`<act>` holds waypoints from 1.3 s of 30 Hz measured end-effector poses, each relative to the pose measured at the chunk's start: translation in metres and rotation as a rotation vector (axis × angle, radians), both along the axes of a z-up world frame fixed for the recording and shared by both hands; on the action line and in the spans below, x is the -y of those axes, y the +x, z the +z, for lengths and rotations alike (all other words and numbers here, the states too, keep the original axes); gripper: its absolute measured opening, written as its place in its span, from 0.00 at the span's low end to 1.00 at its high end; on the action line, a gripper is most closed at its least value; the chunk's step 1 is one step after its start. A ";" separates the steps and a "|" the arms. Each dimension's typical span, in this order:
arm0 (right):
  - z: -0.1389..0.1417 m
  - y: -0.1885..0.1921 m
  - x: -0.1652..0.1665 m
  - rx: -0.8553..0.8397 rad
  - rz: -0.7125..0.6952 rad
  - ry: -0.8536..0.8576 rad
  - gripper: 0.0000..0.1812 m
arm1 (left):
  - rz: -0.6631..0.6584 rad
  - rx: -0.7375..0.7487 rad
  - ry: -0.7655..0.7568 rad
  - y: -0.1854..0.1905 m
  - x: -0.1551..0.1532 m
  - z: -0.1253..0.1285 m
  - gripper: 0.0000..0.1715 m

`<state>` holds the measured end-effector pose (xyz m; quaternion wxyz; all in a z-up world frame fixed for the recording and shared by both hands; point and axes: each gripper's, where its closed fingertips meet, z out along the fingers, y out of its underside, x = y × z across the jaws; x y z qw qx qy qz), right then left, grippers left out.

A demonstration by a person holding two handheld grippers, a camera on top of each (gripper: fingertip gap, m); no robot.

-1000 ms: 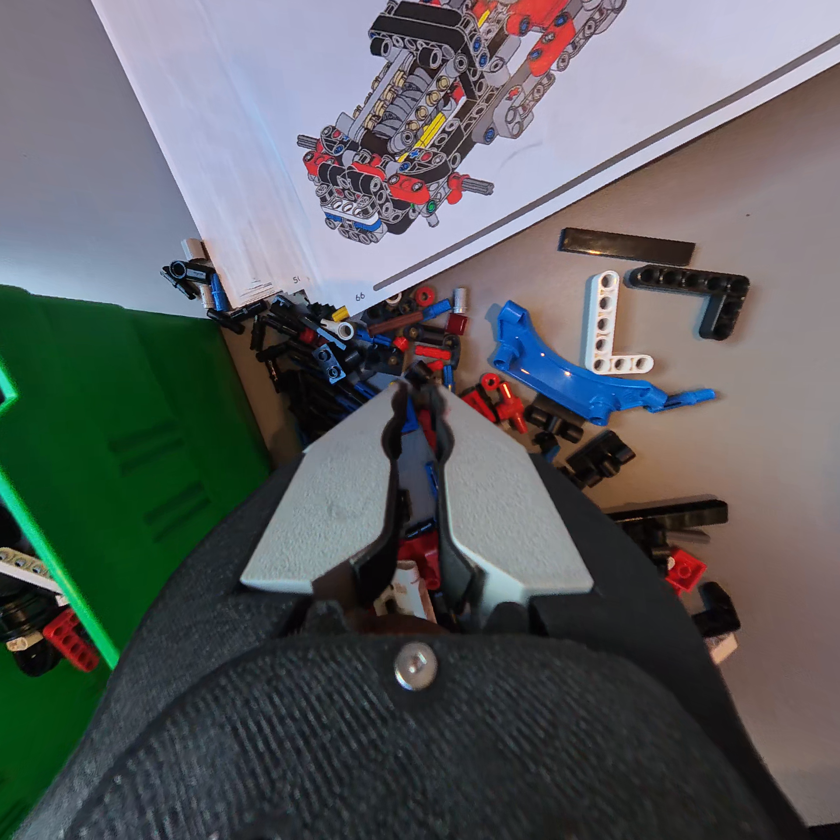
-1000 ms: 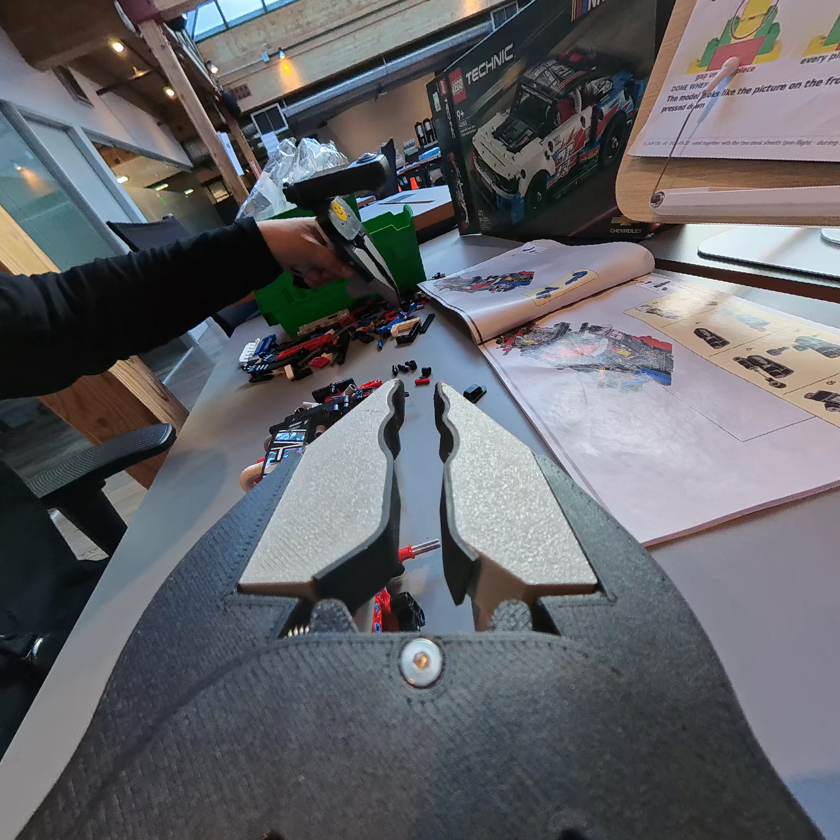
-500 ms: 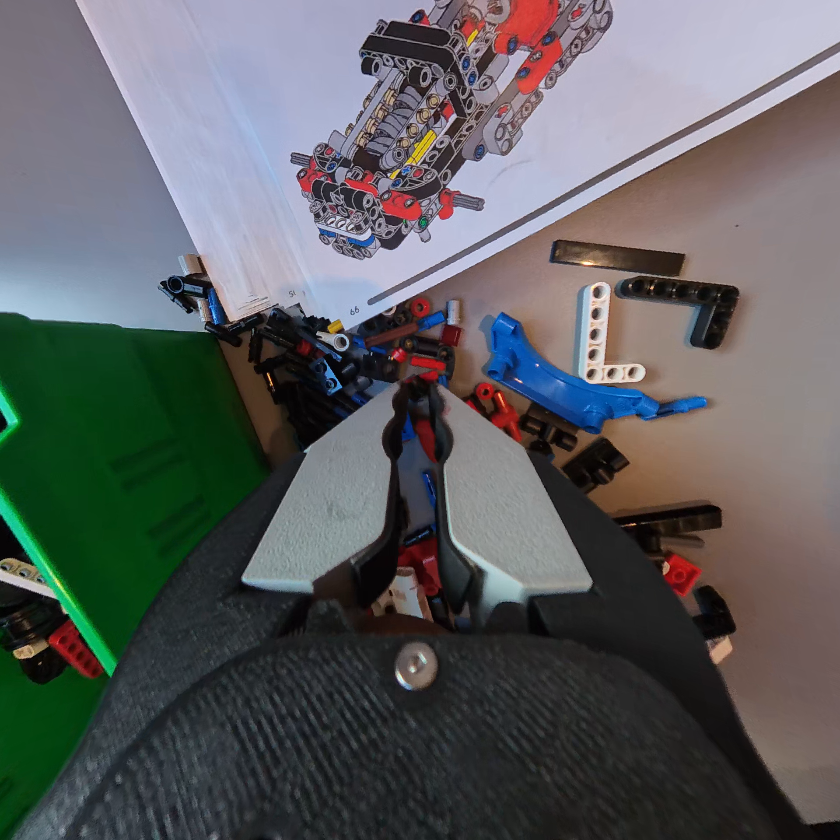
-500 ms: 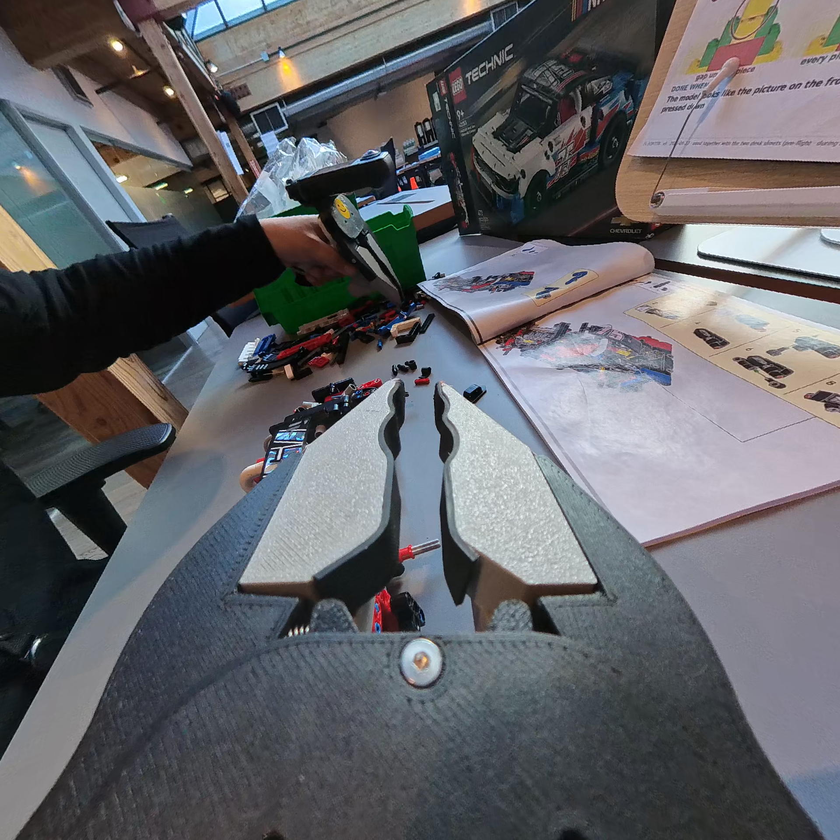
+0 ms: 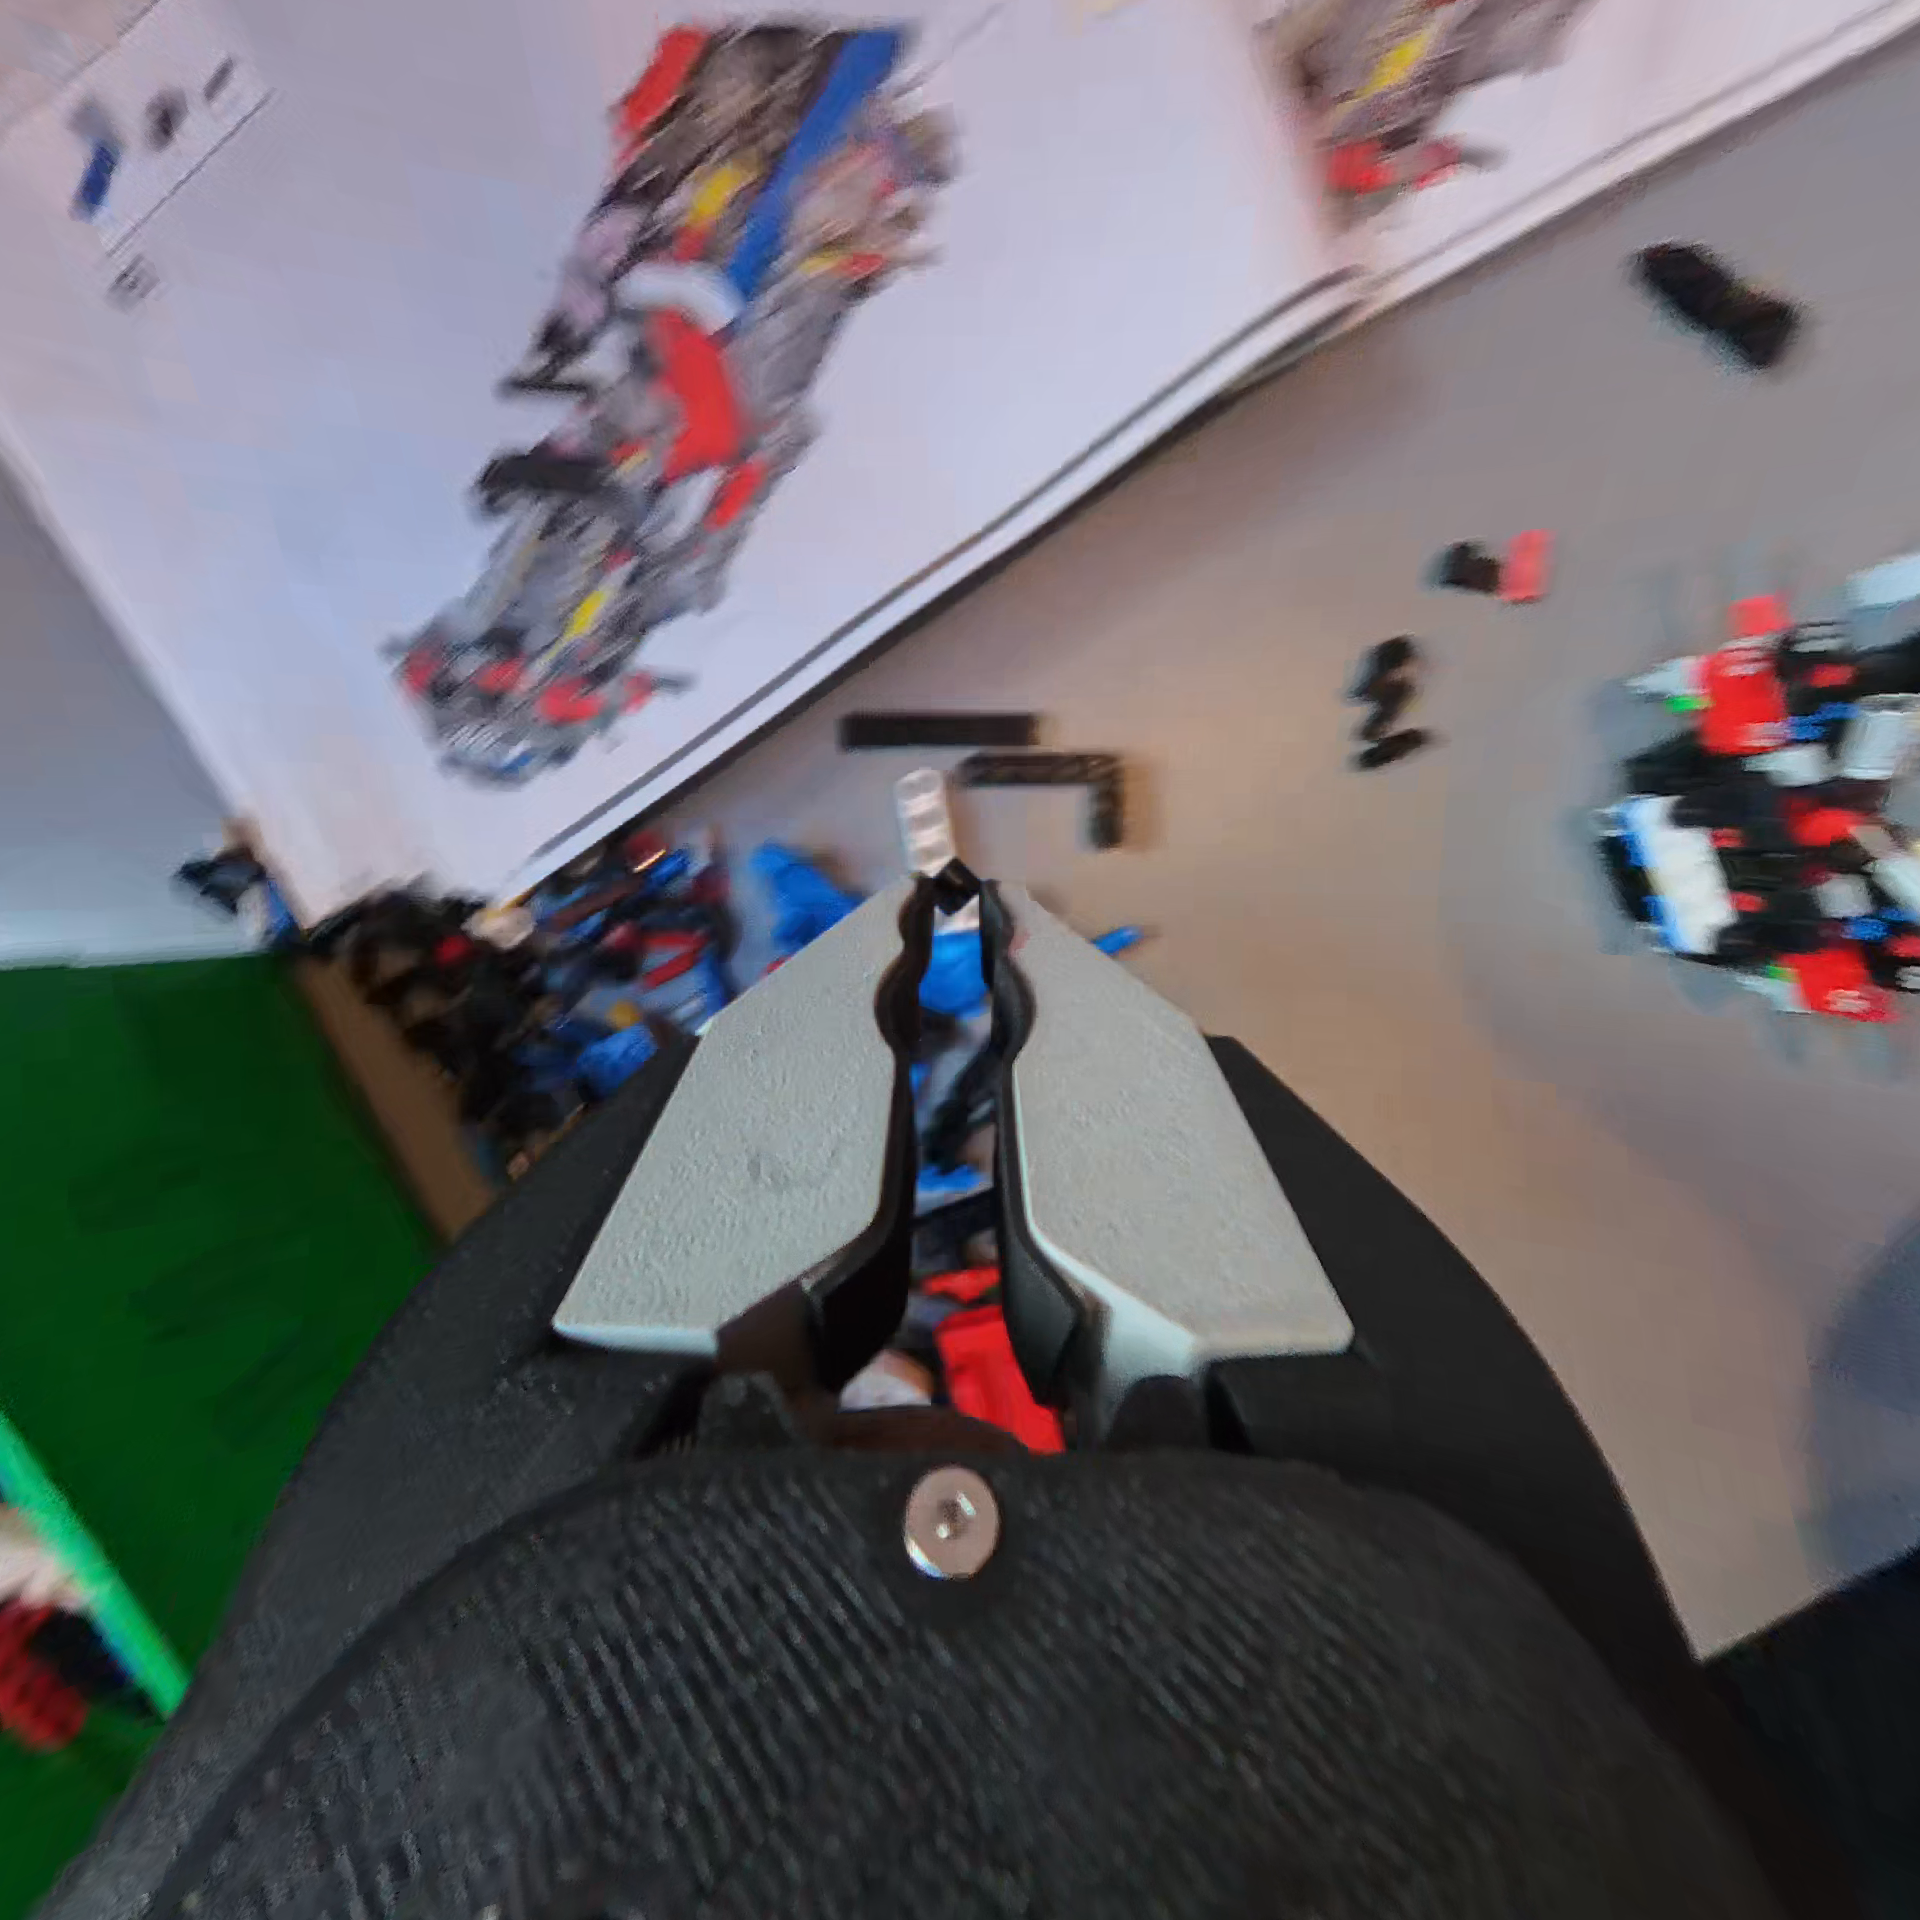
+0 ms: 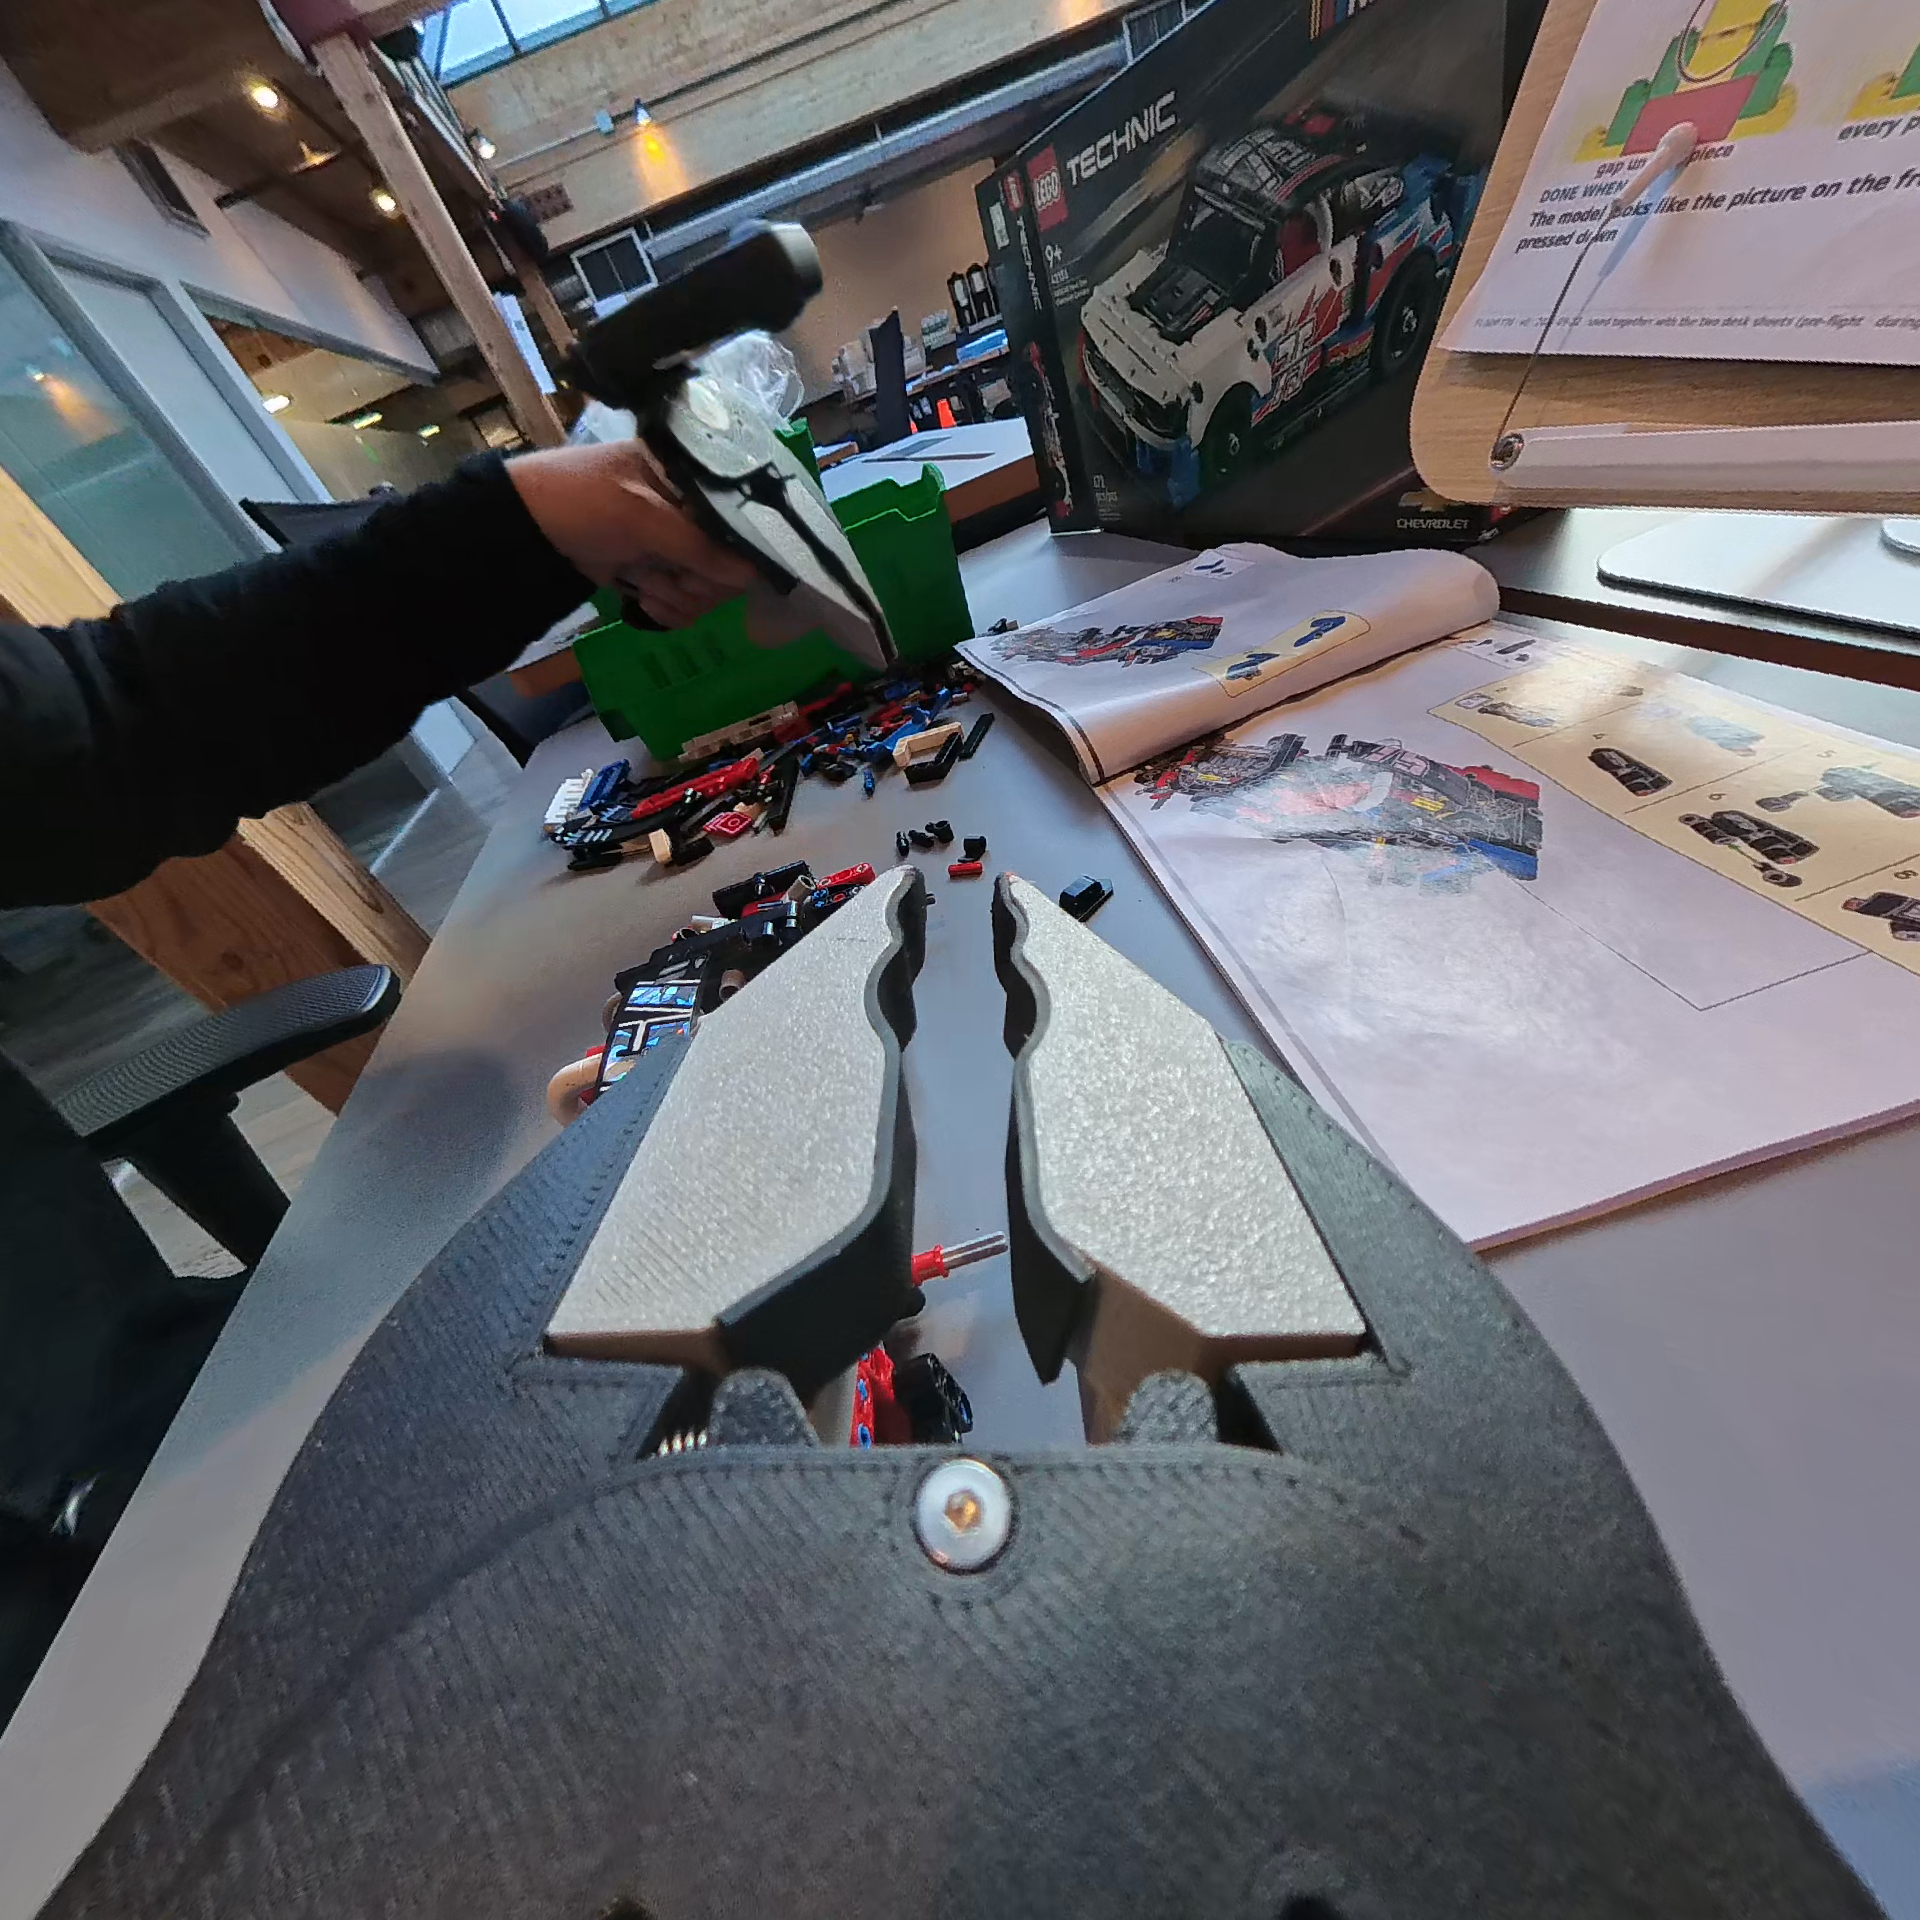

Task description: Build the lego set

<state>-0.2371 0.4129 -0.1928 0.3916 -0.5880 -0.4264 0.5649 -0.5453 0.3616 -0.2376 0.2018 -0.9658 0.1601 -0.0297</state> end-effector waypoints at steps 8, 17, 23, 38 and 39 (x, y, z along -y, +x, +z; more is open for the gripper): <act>0.001 0.001 0.000 -0.009 -0.001 -0.006 0.05 | -0.254 0.077 0.028 0.121 -0.031 -0.007 0.03; 0.001 0.002 0.005 -0.013 0.020 -0.011 0.05 | -0.142 0.269 0.364 0.158 -0.048 0.014 0.00; 0.004 0.005 0.004 -0.043 0.030 -0.055 0.06 | -0.138 0.271 0.325 0.153 -0.051 -0.015 0.00; -0.030 -0.033 -0.020 0.380 0.007 0.050 0.04 | -0.060 0.261 0.510 0.123 -0.031 0.015 0.03; -0.035 -0.040 -0.028 0.440 0.004 0.067 0.03 | -0.024 0.248 0.542 0.115 -0.028 0.014 0.05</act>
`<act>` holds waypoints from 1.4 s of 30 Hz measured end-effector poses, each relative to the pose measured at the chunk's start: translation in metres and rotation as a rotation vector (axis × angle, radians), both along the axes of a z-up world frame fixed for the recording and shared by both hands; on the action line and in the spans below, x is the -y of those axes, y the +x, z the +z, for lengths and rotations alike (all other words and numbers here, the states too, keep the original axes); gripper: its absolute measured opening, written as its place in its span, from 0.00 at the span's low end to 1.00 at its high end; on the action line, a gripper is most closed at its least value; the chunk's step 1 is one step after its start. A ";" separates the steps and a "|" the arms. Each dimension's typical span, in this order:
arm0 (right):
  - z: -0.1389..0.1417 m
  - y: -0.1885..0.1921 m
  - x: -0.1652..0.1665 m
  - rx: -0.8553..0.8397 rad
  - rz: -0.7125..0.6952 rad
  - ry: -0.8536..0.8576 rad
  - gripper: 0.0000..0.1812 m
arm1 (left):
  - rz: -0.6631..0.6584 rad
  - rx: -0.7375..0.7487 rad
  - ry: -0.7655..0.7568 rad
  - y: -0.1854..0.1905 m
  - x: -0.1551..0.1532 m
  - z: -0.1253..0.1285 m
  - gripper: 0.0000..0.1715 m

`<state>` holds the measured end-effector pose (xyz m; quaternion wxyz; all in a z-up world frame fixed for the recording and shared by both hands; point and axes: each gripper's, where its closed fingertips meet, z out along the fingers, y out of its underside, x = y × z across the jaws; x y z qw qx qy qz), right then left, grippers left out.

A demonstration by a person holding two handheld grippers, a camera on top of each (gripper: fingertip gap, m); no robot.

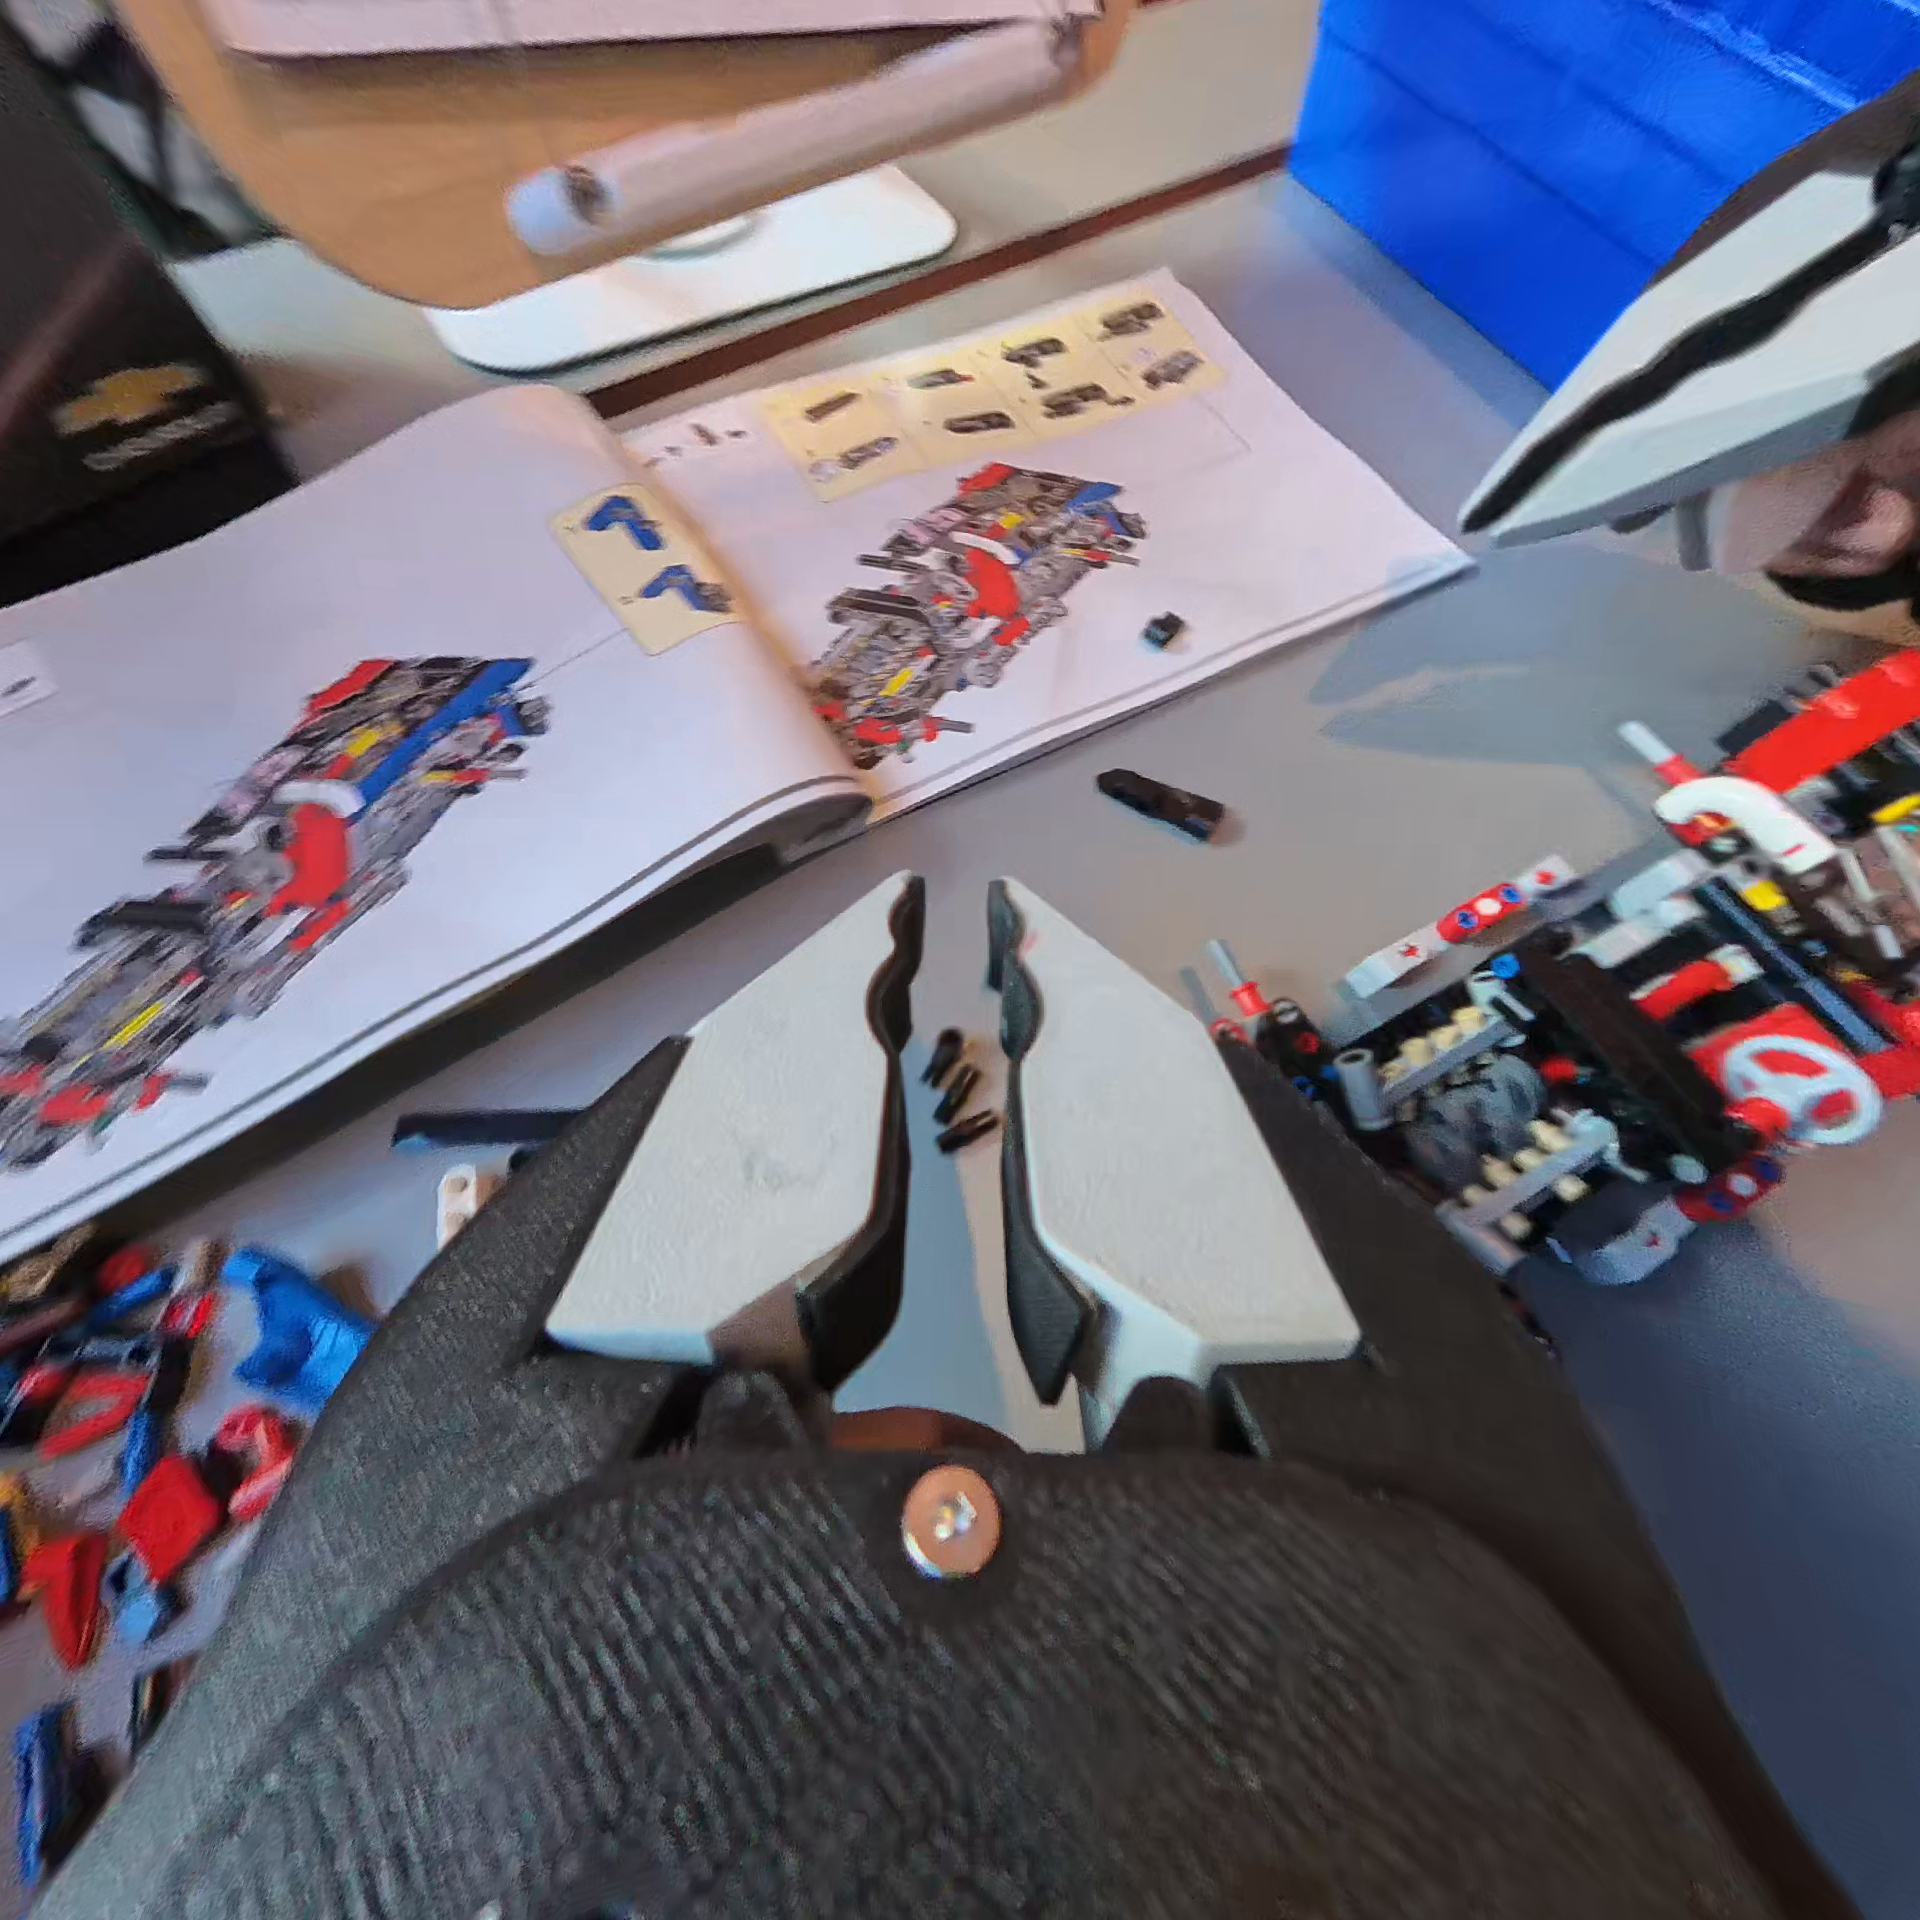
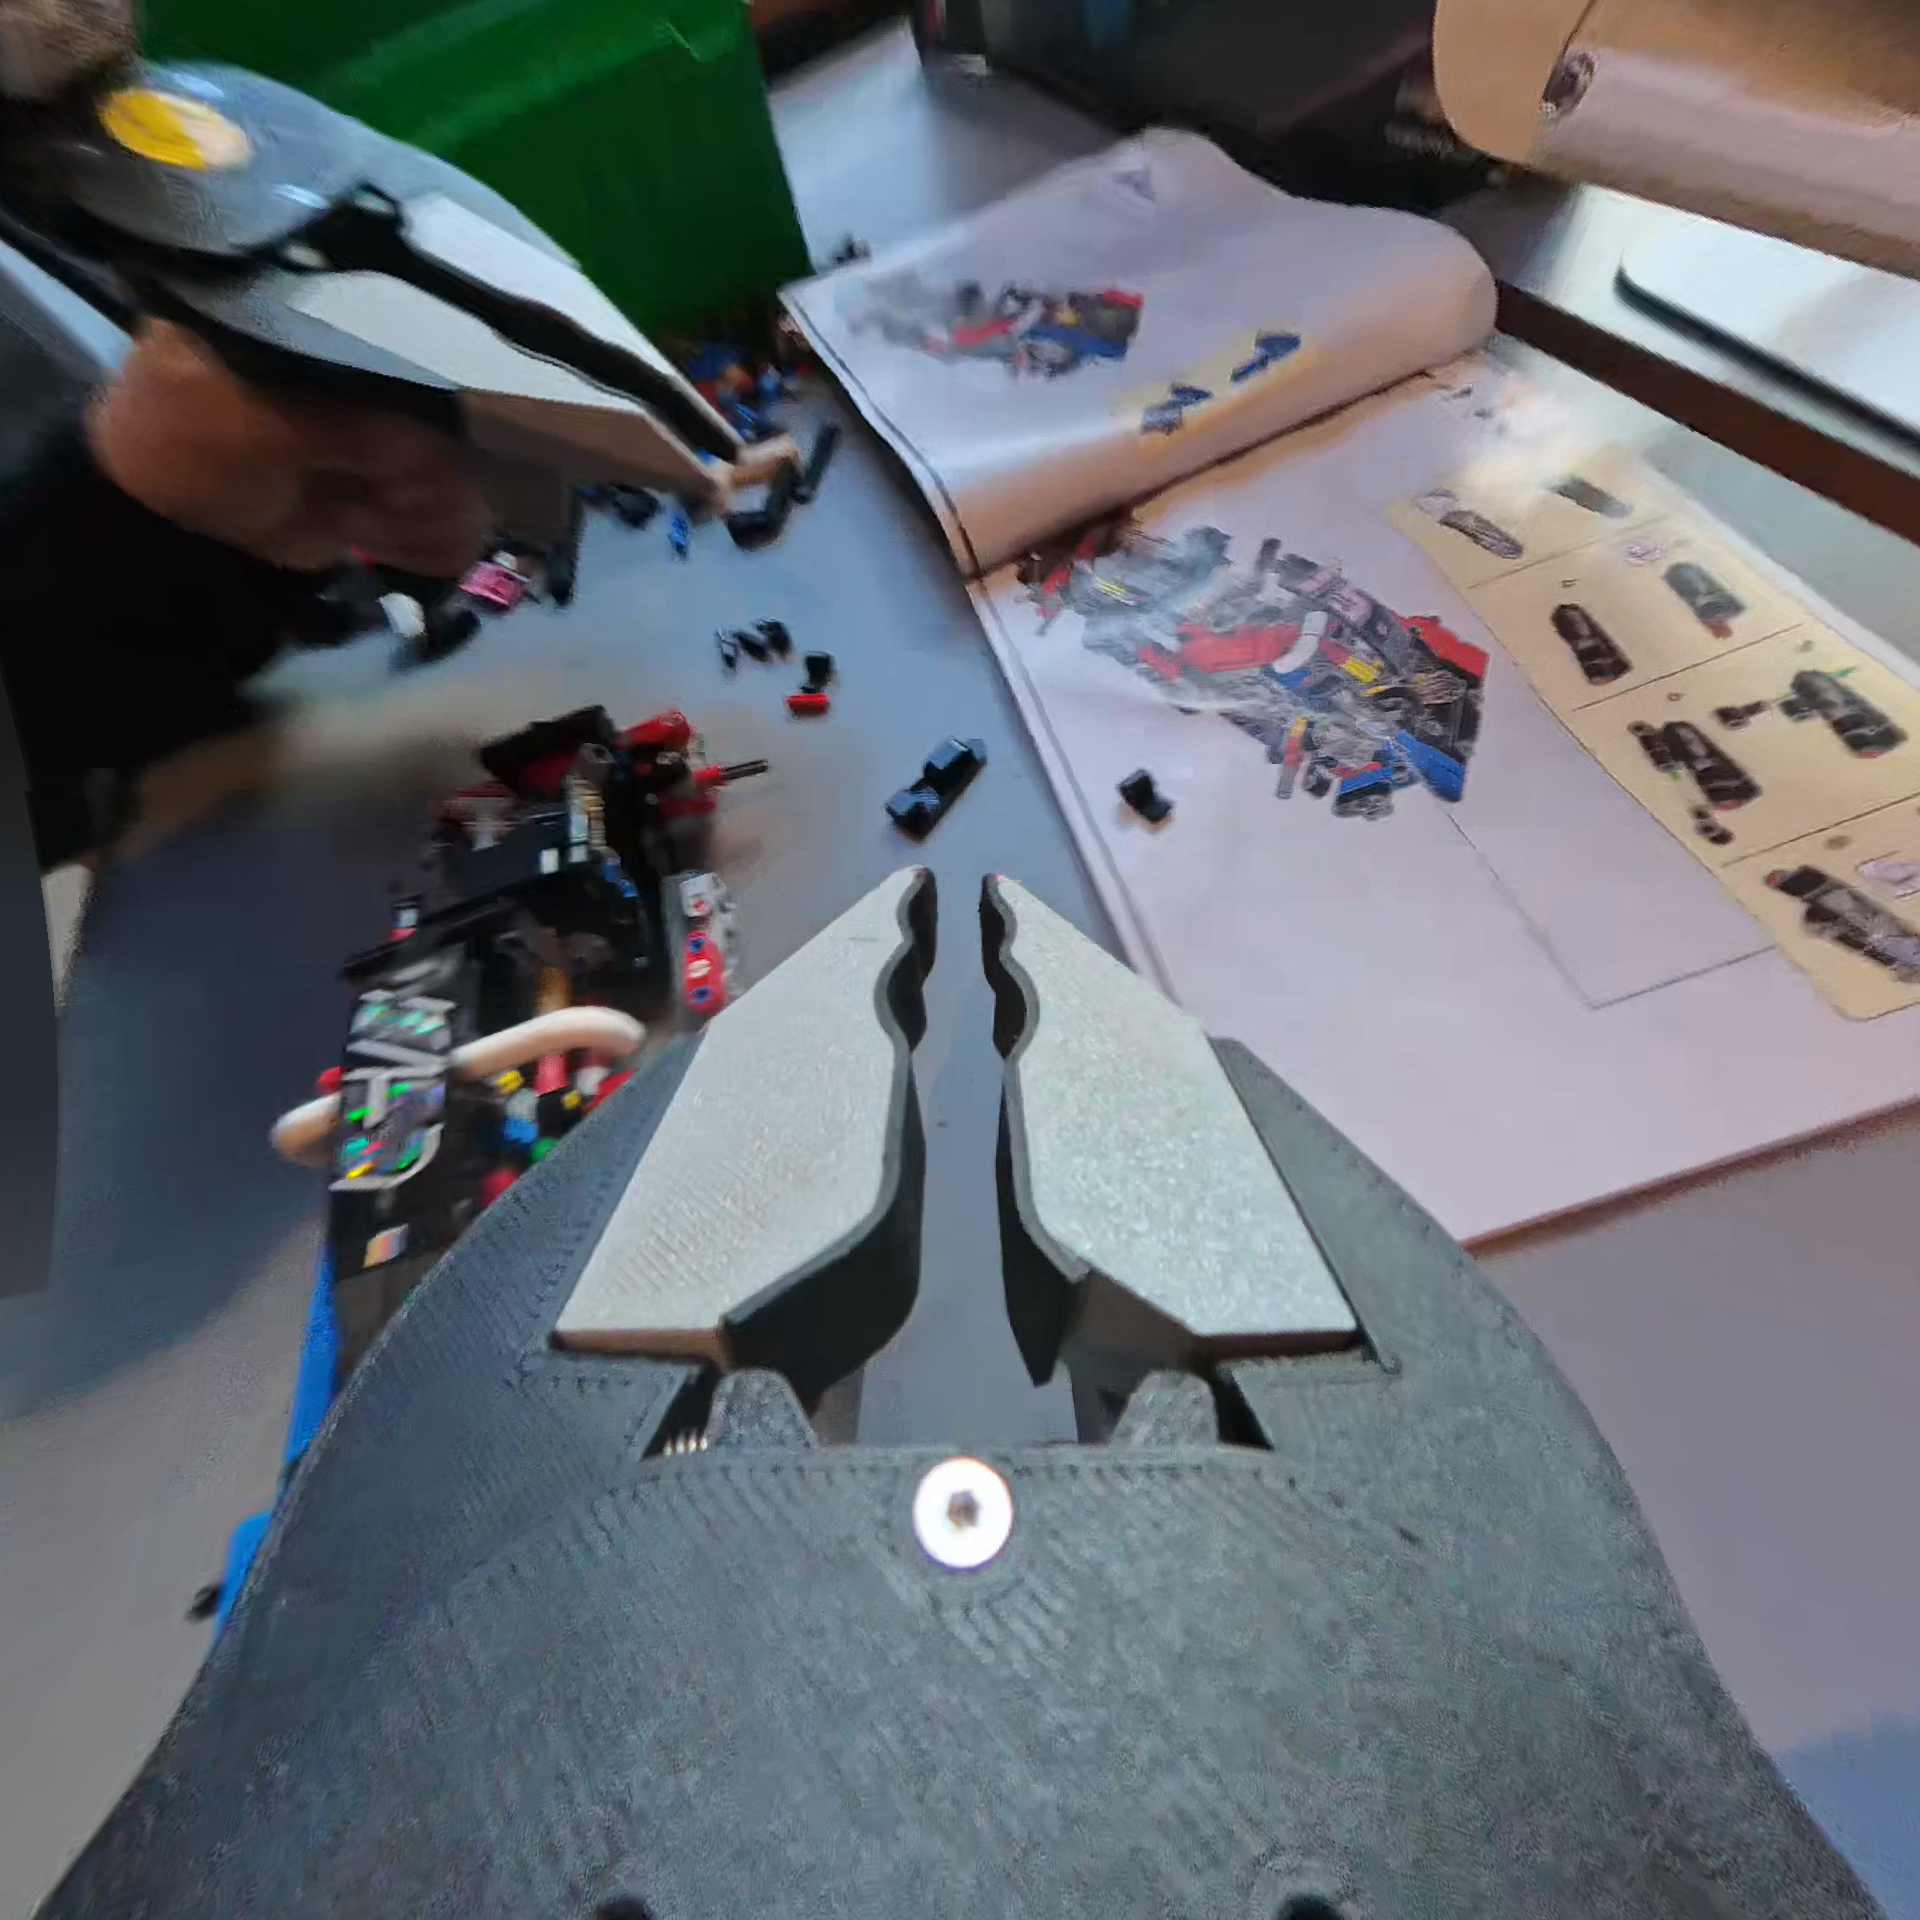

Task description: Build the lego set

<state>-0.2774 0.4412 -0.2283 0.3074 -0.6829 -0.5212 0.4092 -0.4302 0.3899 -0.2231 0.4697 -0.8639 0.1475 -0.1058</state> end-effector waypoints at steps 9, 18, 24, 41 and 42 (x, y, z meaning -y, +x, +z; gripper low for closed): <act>-0.055 -0.035 -0.057 0.318 -0.078 0.024 0.00 | -0.060 -0.218 0.169 0.009 0.026 -0.019 0.00; -0.042 -0.060 -0.013 0.160 0.132 -0.090 0.00 | -0.042 -0.138 0.187 0.009 0.030 -0.005 0.00; -0.042 -0.061 -0.032 0.147 0.041 -0.091 0.00 | -0.045 -0.127 0.168 0.014 0.028 -0.008 0.00; -0.049 -0.044 0.007 0.315 0.254 -0.016 0.00 | -0.052 -0.127 0.146 0.012 0.028 -0.013 0.00; -0.052 -0.047 0.008 0.315 0.257 -0.006 0.00 | -0.052 -0.127 0.149 0.012 0.028 -0.013 0.00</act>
